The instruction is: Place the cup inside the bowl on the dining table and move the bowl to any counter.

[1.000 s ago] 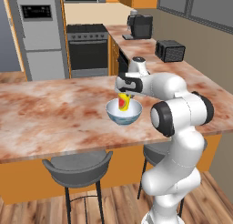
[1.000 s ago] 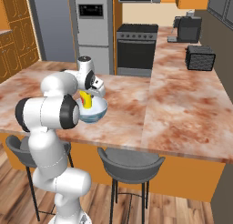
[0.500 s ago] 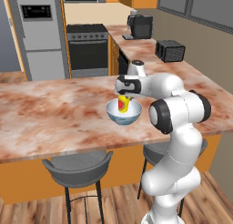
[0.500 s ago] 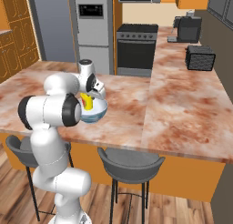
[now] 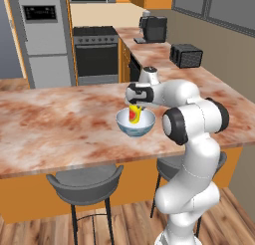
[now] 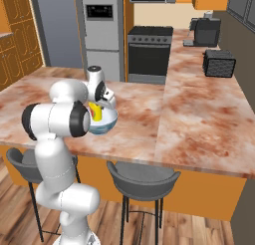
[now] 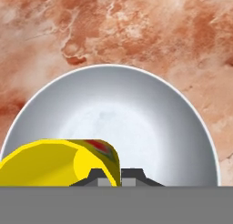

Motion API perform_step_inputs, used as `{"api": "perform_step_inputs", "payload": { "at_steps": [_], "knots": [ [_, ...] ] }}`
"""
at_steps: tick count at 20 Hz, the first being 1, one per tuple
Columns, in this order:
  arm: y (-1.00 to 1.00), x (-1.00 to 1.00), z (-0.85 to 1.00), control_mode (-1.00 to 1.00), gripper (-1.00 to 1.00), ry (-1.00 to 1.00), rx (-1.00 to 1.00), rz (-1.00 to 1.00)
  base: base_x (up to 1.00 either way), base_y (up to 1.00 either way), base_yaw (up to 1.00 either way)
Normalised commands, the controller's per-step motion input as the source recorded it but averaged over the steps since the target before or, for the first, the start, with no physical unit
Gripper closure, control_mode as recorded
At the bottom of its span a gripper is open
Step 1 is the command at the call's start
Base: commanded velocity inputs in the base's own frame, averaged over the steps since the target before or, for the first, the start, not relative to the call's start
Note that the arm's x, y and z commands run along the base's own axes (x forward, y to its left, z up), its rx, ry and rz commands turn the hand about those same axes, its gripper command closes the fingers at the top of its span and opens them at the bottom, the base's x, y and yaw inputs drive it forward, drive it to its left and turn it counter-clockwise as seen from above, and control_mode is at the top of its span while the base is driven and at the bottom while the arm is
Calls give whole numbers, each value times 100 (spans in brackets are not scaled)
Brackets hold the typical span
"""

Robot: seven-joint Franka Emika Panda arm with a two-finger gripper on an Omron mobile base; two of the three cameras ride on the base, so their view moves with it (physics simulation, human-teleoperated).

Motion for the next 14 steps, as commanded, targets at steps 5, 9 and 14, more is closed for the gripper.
{"api": "perform_step_inputs", "payload": {
  "at_steps": [5,9,14],
  "knots": [
    [0,1,-18,-100,100,0,0,0,0,0,0],
    [0,0,-20,-100,100,0,0,0,0,0,0],
    [0,0,-19,-100,100,0,0,0,0,0,0]
  ]
}}
